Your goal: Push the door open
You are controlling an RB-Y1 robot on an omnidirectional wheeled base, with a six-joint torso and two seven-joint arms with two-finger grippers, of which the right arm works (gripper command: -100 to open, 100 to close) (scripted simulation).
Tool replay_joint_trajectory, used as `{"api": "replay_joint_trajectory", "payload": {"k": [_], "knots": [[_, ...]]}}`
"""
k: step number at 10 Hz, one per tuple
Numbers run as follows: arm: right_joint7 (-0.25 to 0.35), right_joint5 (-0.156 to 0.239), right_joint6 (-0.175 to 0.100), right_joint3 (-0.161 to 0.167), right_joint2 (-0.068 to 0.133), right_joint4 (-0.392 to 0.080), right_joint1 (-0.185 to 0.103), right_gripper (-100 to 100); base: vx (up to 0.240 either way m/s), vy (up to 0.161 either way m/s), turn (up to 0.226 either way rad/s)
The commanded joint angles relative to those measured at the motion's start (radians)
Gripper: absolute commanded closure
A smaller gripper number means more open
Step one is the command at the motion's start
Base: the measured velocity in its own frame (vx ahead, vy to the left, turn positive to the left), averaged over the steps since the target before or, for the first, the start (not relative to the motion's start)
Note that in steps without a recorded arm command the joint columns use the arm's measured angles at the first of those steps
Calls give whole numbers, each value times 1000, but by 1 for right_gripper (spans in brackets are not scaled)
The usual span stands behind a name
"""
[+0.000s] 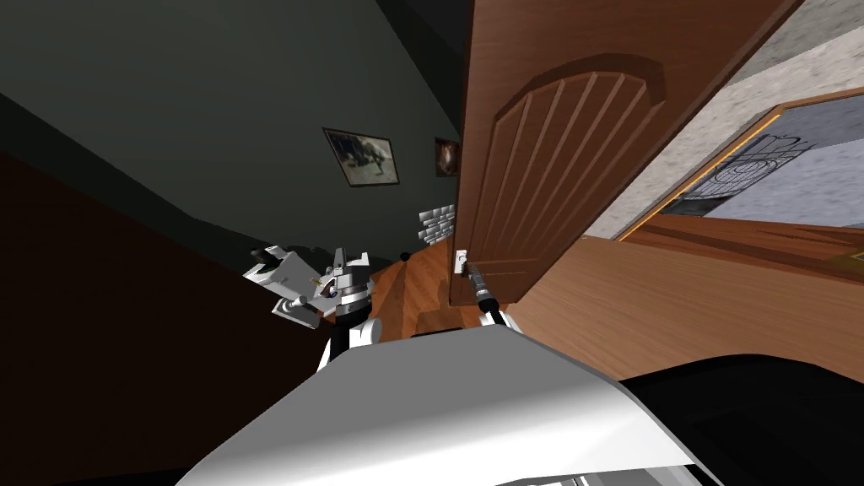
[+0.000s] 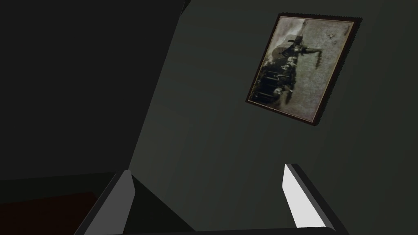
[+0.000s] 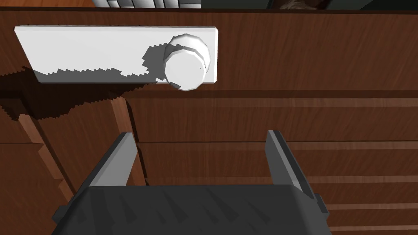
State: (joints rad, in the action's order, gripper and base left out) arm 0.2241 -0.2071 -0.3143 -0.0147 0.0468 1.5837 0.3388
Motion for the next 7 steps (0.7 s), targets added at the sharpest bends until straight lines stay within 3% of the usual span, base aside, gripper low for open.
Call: {"api": "replay_joint_trajectory", "payload": {"k": [1, 4, 5, 6, 7], "knots": [[-6, 2, -3, -6, 2, -13, -15, -100, 257, -7, 11], [-16, 7, -8, -18, -17, -41, -46, -100, 265, -10, 16], [-13, 6, -6, -15, -12, -32, -37, -100, 111, 0, 7], [-13, 6, -6, -15, -12, -32, -37, 100, -8, -2, -5], [-13, 6, -6, -15, -12, -32, -37, 100, -35, -4, 6]]}}
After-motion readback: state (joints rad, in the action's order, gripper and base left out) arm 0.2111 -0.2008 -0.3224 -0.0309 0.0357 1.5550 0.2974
